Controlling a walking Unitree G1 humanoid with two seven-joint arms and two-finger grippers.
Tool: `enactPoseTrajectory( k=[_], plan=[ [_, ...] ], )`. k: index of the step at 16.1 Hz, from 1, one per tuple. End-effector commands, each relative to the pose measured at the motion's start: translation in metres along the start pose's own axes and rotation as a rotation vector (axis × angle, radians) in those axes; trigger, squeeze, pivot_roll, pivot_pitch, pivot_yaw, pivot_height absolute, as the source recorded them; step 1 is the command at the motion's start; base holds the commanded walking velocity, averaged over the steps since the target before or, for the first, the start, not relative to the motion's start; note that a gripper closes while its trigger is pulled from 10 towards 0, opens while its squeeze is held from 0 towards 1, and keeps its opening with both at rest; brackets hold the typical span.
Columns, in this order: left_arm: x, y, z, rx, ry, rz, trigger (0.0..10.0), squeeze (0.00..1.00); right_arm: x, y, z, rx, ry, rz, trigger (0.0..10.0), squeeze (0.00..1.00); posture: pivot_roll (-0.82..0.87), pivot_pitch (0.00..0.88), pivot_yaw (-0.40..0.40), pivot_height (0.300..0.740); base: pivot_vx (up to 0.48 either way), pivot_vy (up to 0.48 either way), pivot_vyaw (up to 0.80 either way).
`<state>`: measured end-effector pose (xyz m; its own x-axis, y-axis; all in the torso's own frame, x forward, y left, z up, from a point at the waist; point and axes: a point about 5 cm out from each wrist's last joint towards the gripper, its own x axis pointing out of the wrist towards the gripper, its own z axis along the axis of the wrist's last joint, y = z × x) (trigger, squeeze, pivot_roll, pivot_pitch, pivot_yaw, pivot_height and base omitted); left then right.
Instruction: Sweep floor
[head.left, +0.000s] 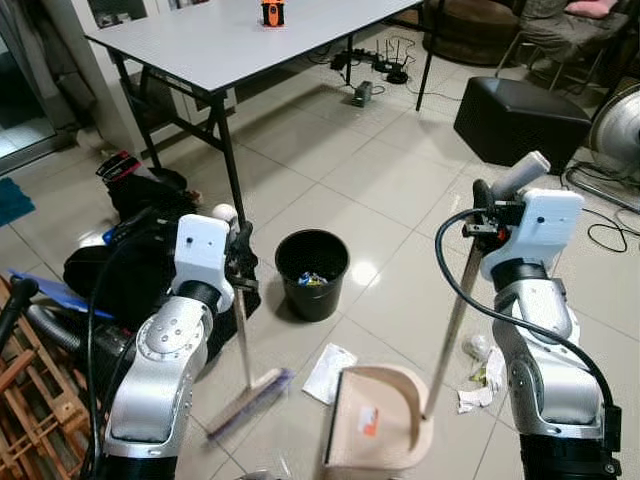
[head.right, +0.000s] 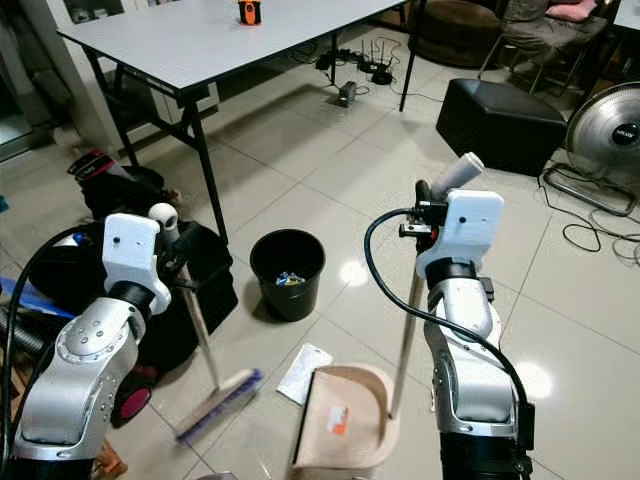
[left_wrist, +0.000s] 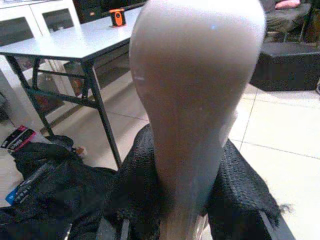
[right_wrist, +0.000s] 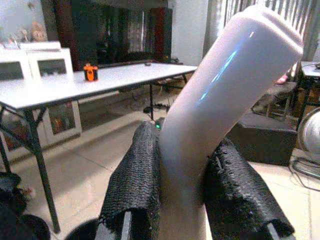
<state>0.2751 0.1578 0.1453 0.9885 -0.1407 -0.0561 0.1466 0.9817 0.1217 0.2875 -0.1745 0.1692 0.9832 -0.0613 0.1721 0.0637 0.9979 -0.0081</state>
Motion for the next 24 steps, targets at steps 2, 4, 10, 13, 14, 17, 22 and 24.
enactPoseTrajectory(
  k=[2,4,10,13,14,17,22,24],
  plan=[
    [0.004,0.001,0.014,0.028,-0.062,0.006,10.0,0.0,0.001,0.002,-0.001,-0.059,-0.001,0.011,10.0,0.0,-0.01,0.027,-0.011,0.74,0.0,0.0,0.0],
    [0.005,-0.002,0.015,0.047,-0.077,-0.013,10.0,0.0,-0.002,-0.001,-0.004,-0.023,0.021,-0.012,10.0,0.0,-0.02,0.02,-0.003,0.74,0.0,0.0,0.0],
    [0.007,-0.004,0.012,0.051,-0.074,-0.033,10.0,0.0,-0.011,-0.012,-0.008,-0.038,0.036,-0.057,10.0,0.0,-0.04,0.0,0.018,0.74,0.0,0.0,-0.67],
    [0.007,-0.004,0.013,0.045,-0.092,-0.032,10.0,0.0,-0.013,-0.015,-0.007,-0.038,0.038,-0.069,10.0,0.0,-0.04,0.0,0.017,0.74,0.0,0.0,-0.8],
    [0.007,-0.004,0.012,0.043,-0.096,-0.028,10.0,0.0,-0.014,-0.014,-0.008,-0.039,0.039,-0.068,10.0,0.0,-0.04,0.0,0.017,0.74,0.0,0.0,-0.8],
    [0.007,-0.004,0.012,0.038,-0.105,-0.025,10.0,0.0,-0.015,-0.015,-0.007,-0.042,0.04,-0.066,10.0,0.0,-0.05,0.0,0.015,0.74,0.0,0.086,-0.8],
    [0.01,-0.005,0.013,0.037,-0.111,-0.038,10.0,0.0,-0.018,-0.017,-0.007,-0.045,0.044,-0.076,10.0,0.0,-0.05,0.0,0.023,0.74,0.0,0.376,-0.8],
    [0.011,-0.005,0.013,0.038,-0.111,-0.041,10.0,0.0,-0.019,-0.018,-0.007,-0.048,0.048,-0.074,10.0,0.0,-0.06,0.0,0.023,0.74,0.0,0.381,-0.63]
  ],
)
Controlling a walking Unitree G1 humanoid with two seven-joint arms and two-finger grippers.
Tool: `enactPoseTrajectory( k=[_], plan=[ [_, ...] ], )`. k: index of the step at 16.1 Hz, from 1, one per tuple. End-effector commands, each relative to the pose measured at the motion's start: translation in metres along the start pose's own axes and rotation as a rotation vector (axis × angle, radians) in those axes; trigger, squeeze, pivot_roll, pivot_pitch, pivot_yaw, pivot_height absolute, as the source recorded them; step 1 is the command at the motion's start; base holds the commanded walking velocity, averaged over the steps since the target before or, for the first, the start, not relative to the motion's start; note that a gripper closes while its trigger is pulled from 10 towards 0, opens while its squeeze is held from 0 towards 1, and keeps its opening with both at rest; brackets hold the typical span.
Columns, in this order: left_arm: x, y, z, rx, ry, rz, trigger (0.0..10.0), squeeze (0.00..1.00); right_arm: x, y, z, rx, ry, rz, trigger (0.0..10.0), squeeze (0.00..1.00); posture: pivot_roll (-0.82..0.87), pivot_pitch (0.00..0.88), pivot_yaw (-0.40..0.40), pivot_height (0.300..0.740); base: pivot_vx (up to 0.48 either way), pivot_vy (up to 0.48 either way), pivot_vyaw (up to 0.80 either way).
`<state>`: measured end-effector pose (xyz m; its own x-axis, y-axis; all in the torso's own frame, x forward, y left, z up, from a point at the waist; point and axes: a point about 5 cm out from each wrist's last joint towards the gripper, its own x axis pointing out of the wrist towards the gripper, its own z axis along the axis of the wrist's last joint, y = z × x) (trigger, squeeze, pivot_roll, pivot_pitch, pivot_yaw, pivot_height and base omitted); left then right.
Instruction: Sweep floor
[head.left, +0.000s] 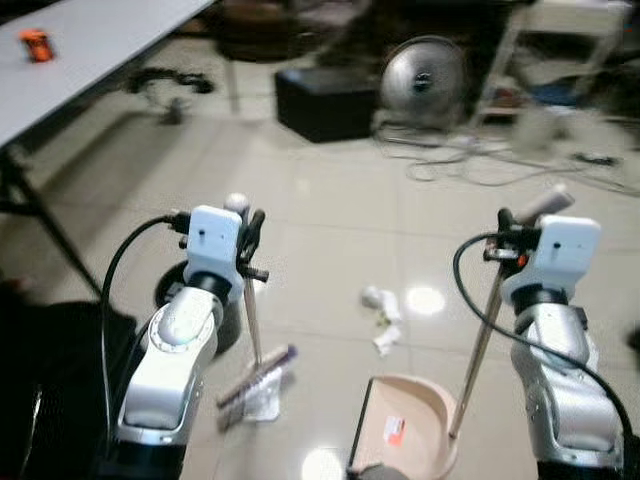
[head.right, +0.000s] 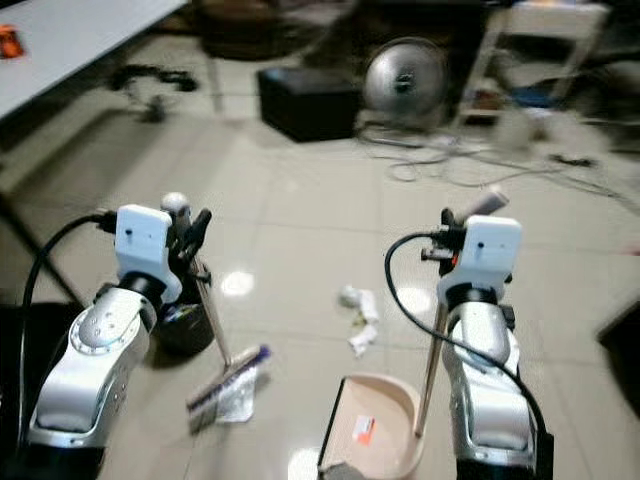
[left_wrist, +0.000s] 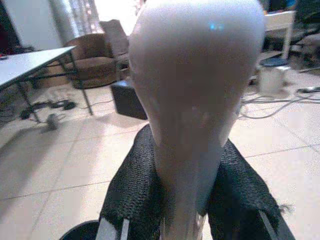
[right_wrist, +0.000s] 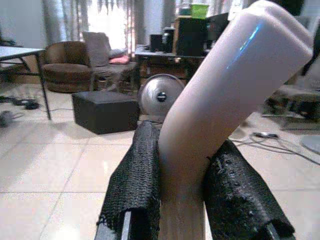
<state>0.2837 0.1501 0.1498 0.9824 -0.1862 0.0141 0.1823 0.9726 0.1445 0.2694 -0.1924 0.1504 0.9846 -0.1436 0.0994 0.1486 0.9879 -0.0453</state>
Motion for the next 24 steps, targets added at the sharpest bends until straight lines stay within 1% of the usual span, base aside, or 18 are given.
enactPoseTrajectory(
  k=[1,3,4,5,8,9,10,11,13,14,15,17,20,21,24],
  plan=[
    [0.002,0.001,0.007,0.015,-0.034,-0.005,10.0,0.0,0.0,0.001,0.008,0.004,-0.025,0.007,10.0,0.0,-0.06,0.0,0.023,0.74,0.0,0.379,0.0],
    [0.002,0.001,0.006,0.016,-0.031,-0.006,10.0,0.0,-0.001,0.001,0.008,0.002,-0.025,0.011,10.0,0.0,-0.06,0.004,0.022,0.74,0.0,0.379,0.0],
    [0.002,0.0,0.007,0.025,-0.038,-0.012,10.0,0.0,-0.001,0.0,0.008,0.001,-0.024,0.012,10.0,0.0,-0.06,0.005,0.023,0.74,0.0,0.0,0.0],
    [0.002,0.0,0.008,0.056,-0.048,-0.019,10.0,0.0,-0.002,0.0,0.008,0.001,-0.023,0.011,10.0,0.0,-0.06,0.005,0.023,0.74,0.0,0.0,0.0],
    [0.002,-0.004,0.008,0.087,-0.043,-0.044,10.0,0.0,-0.003,-0.002,0.008,0.0,-0.018,0.0,10.0,0.0,-0.06,0.013,0.029,0.74,0.0,-0.48,0.0],
    [0.003,-0.004,0.008,0.083,-0.042,-0.041,10.0,0.0,-0.003,-0.002,0.008,0.001,-0.018,-0.001,10.0,0.0,-0.06,0.013,0.029,0.74,0.0,-0.48,0.0],
    [0.003,-0.004,0.007,0.023,-0.036,-0.034,10.0,0.0,-0.003,-0.003,0.009,0.004,-0.017,-0.003,10.0,0.0,-0.07,0.019,0.031,0.74,0.0,-0.262,0.0],
    [0.004,-0.004,0.007,0.007,-0.031,-0.027,10.0,0.0,-0.004,-0.003,0.009,0.009,-0.014,-0.002,10.0,0.0,-0.07,0.021,0.029,0.74,0.0,0.0,0.0],
    [0.005,-0.005,0.006,0.011,-0.03,-0.014,10.0,0.0,-0.001,-0.002,0.015,0.012,-0.024,0.022,10.0,0.0,-0.07,0.024,0.027,0.74,0.0,0.0,0.0],
    [0.005,-0.005,0.006,0.016,-0.027,-0.007,10.0,0.0,0.0,-0.003,0.017,0.004,-0.033,0.012,10.0,0.0,-0.07,0.024,0.027,0.74,0.0,0.0,0.0],
    [0.006,-0.005,0.006,0.027,-0.038,0.017,10.0,0.0,0.004,-0.006,0.021,-0.069,-0.06,-0.022,10.0,0.0,-0.07,0.026,0.027,0.74,0.0,0.0,0.0],
    [0.006,-0.004,0.007,0.031,-0.057,0.044,10.0,0.0,0.008,-0.01,0.024,-0.146,-0.096,-0.059,10.0,0.0,-0.07,0.03,0.029,0.74,0.0,0.0,0.0],
    [0.005,-0.006,0.004,0.031,-0.025,0.026,10.0,0.0,0.009,-0.012,0.025,-0.146,-0.083,-0.035,10.0,0.0,-0.07,0.035,0.025,0.74,0.0,0.0,0.0],
    [0.005,-0.007,0.007,0.001,-0.044,0.025,10.0,0.0,0.008,-0.01,0.025,-0.143,-0.082,-0.006,10.0,0.0,-0.07,0.039,0.025,0.74,0.0,0.0,0.0],
    [0.006,-0.011,0.011,-0.005,-0.068,0.028,10.0,0.0,0.009,-0.008,0.026,-0.143,-0.092,0.003,10.0,0.0,-0.07,0.041,0.023,0.74,0.081,0.0,0.74]
  ],
)
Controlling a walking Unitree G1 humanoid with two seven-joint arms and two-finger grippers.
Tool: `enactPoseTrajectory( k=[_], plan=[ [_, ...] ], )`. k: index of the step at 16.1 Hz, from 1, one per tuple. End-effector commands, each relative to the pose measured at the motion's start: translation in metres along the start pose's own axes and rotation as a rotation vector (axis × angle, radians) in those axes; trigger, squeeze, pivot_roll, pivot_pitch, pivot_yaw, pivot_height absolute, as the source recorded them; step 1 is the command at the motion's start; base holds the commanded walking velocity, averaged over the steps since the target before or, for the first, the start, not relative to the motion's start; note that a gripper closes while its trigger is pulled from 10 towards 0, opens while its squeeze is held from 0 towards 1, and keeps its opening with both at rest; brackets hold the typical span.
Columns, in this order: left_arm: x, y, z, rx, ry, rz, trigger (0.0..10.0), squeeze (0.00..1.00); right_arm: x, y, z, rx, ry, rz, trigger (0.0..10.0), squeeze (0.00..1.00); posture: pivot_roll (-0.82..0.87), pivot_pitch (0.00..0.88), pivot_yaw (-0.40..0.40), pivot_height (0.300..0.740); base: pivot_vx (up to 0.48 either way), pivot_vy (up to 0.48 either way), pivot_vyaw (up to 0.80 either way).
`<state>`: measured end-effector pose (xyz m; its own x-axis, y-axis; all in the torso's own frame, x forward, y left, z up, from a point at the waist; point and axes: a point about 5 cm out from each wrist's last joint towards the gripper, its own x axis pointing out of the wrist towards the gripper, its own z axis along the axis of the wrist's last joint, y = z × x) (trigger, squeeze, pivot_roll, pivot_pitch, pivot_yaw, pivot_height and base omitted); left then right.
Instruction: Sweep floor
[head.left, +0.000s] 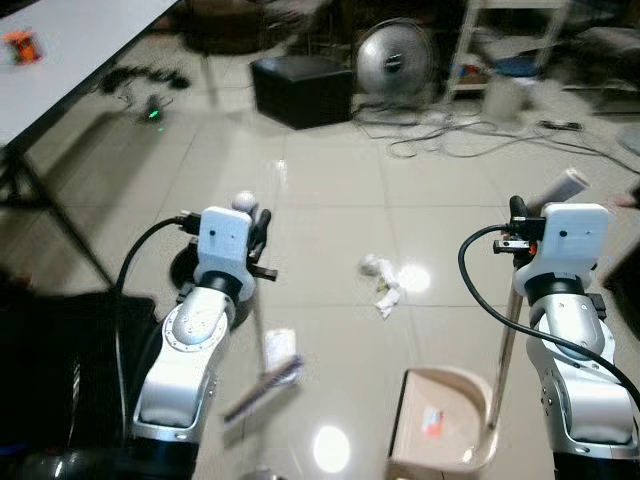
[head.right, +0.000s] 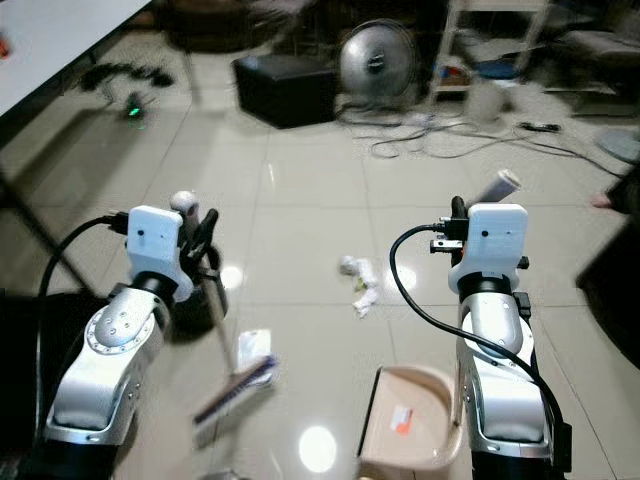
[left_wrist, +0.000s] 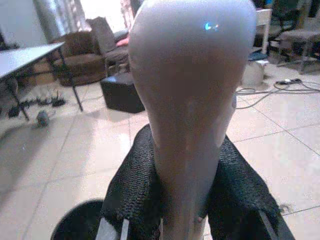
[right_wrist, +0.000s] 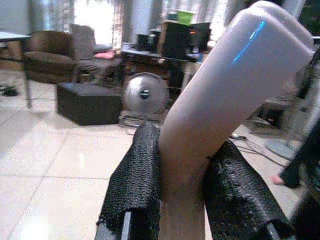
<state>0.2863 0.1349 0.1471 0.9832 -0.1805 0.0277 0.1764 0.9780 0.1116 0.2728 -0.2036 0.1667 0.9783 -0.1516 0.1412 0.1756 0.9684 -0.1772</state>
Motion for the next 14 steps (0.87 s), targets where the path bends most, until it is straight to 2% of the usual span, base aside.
enactPoseTrajectory(
  k=[1,3,9,14],
  plan=[
    [0.0007,0.0037,0.0116,0.028,-0.056,0.021,10.0,0.0,0.0027,0.0022,0.0115,-0.009,-0.054,0.016,10.0,0.0,-0.07,0.041,0.023,0.74,0.244,0.0,0.8],
    [0.0009,0.0041,0.0118,0.029,-0.056,0.031,10.0,0.0,0.0037,0.0034,0.0122,-0.006,-0.058,0.029,10.0,0.0,-0.07,0.042,0.02,0.74,0.257,0.0,0.8],
    [-0.0003,0.0061,0.0112,0.028,-0.051,0.048,10.0,0.0,0.0017,0.0052,0.0104,0.054,-0.056,0.035,10.0,0.0,-0.06,0.04,0.016,0.74,0.256,0.0,0.0],
    [0.0003,0.0053,0.0106,0.03,-0.049,0.043,10.0,0.0,0.0014,0.0036,0.0098,0.055,-0.057,0.037,10.0,0.0,-0.07,0.023,0.017,0.74,0.259,0.0,0.0]
  ],
)
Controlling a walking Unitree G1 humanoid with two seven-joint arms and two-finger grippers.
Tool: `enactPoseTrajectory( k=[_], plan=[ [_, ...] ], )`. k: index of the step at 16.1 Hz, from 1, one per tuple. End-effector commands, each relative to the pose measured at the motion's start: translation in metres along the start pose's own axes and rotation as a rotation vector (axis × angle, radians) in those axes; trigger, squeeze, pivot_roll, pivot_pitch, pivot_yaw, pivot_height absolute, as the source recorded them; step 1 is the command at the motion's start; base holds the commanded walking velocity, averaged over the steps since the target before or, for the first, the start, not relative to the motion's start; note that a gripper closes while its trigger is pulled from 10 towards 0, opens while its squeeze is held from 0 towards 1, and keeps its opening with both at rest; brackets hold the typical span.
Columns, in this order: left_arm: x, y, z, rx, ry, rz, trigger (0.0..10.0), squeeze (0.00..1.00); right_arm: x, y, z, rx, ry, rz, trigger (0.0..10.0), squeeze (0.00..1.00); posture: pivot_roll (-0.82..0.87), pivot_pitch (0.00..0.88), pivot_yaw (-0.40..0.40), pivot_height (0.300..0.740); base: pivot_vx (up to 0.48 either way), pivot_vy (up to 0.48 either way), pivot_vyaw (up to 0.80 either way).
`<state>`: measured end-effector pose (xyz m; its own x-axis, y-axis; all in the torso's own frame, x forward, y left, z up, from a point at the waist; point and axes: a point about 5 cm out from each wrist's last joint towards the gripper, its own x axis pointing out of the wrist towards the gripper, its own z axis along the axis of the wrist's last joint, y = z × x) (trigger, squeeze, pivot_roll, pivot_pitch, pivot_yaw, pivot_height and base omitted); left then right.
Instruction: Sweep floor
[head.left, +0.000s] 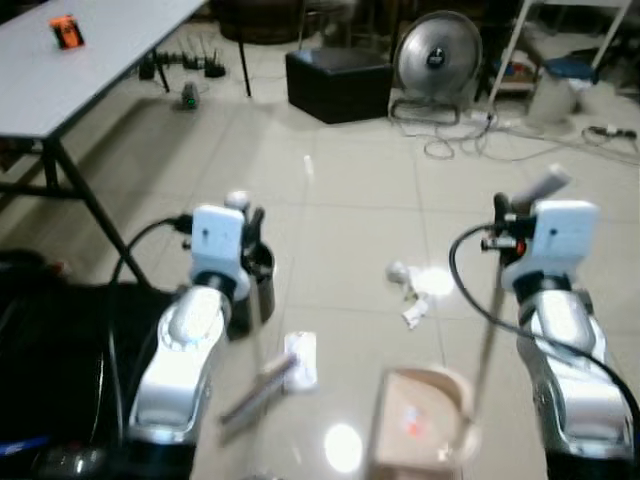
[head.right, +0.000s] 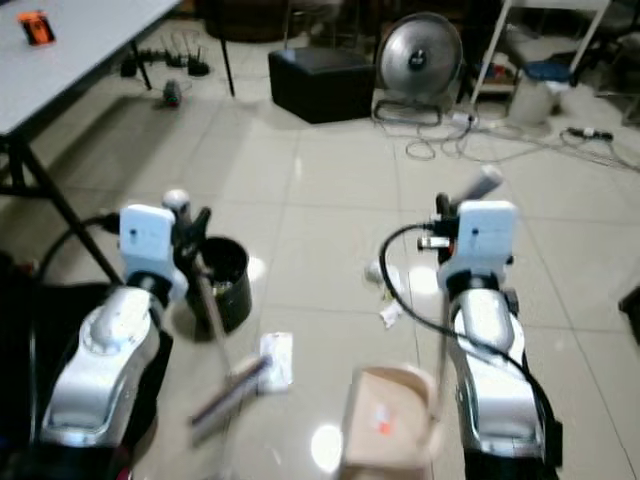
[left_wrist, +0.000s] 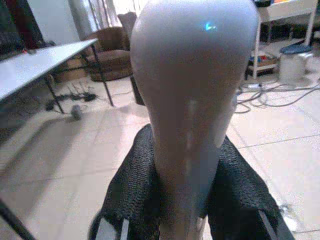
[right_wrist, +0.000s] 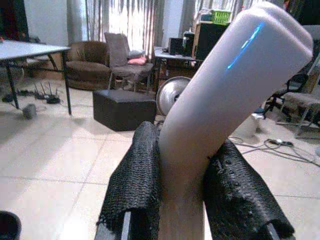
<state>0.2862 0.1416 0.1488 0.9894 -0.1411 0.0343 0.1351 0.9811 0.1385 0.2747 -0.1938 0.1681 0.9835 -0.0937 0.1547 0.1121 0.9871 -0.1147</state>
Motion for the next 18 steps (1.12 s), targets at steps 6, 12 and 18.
enactPoseTrajectory(
  k=[6,12,18],
  plan=[
    [0.0015,0.0009,0.0083,0.006,-0.044,0.005,10.0,0.0,-0.0002,-0.0034,0.0066,-0.024,-0.038,-0.002,10.0,0.0,-0.07,0.015,0.015,0.74,0.258,0.0,0.0],
    [0.003,-0.0003,0.0079,0.003,-0.042,-0.012,10.0,0.0,0.0003,-0.0019,0.0076,-0.051,-0.044,0.008,10.0,0.0,-0.07,0.013,0.024,0.74,0.273,0.0,0.0],
    [0.0023,-0.0007,0.008,-0.001,-0.043,-0.019,10.0,0.0,-0.0007,-0.0021,0.0071,-0.045,-0.044,0.005,10.0,0.0,-0.07,0.018,0.025,0.74,0.342,0.0,0.0]
  ],
)
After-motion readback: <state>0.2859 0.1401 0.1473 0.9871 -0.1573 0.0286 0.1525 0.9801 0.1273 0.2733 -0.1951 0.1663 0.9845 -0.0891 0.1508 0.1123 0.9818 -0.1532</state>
